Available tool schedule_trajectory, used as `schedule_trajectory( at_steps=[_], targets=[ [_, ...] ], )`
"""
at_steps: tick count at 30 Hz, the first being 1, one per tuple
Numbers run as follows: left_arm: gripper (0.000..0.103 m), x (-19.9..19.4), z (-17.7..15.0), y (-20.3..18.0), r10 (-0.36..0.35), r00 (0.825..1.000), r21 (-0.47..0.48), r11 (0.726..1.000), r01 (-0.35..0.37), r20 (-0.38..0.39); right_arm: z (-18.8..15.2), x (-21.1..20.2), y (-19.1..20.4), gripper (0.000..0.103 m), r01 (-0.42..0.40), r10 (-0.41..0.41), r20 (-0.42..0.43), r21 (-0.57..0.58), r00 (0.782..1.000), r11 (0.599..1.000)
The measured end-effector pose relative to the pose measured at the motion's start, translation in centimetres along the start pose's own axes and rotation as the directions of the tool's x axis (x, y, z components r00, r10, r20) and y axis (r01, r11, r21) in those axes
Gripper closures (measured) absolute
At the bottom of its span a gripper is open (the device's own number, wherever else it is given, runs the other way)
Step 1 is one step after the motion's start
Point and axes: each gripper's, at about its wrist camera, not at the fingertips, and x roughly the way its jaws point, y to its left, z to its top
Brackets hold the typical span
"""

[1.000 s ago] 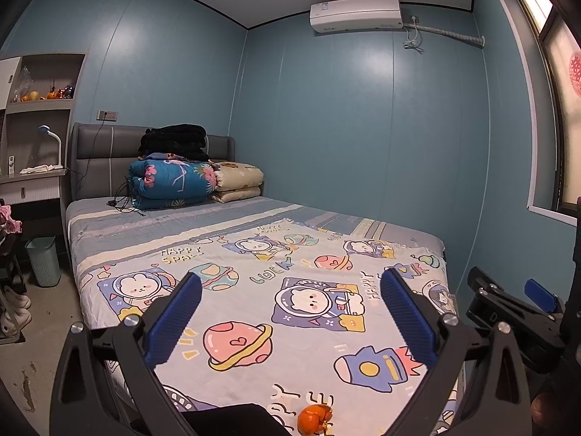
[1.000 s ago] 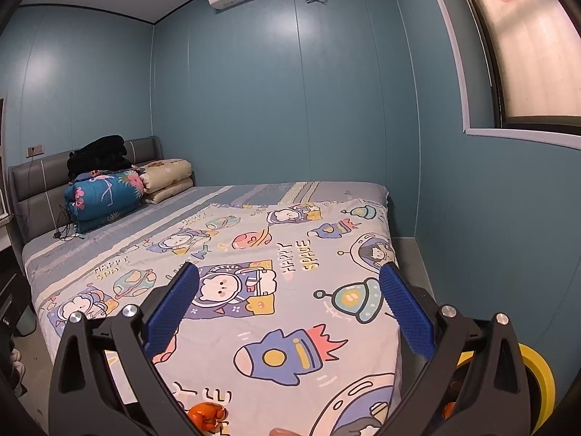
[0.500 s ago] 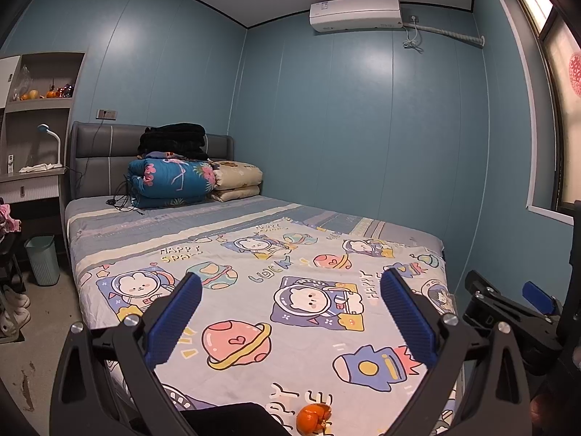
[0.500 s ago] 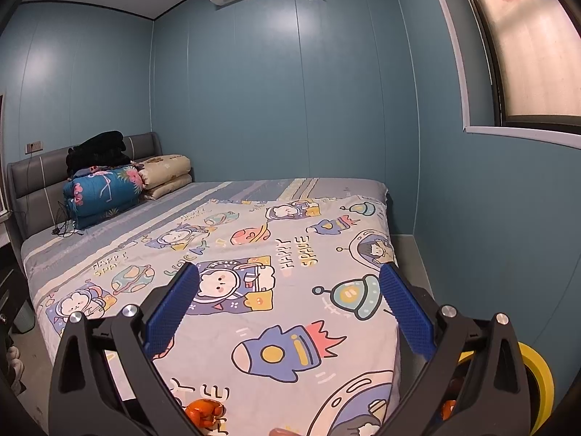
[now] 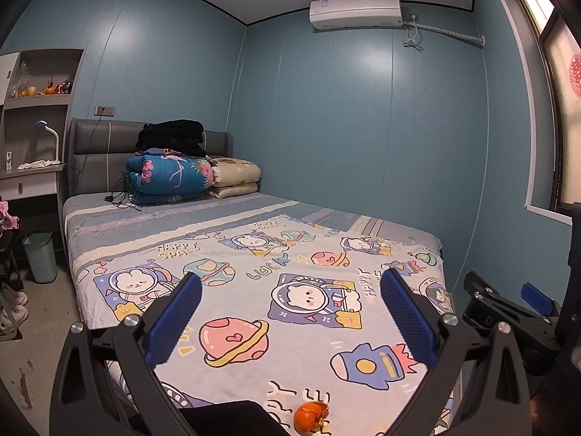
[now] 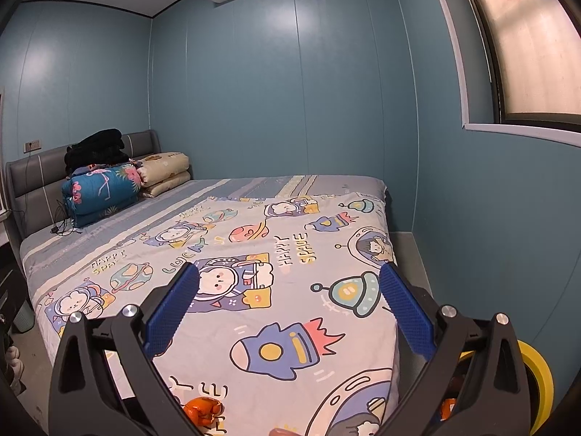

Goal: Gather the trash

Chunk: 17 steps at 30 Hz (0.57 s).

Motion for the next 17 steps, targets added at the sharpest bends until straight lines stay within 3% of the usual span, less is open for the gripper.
schedule_trajectory(
  at_steps=[17],
  targets=[
    [0.008, 0.31, -0.06, 0.42, -0.021, 1.0, -0.022, 1.0, 0.021, -0.015, -0.54, 0.37, -0.05, 0.008, 0.002, -0.002, -0.019, -0.004, 1.0, 1.0]
  ],
)
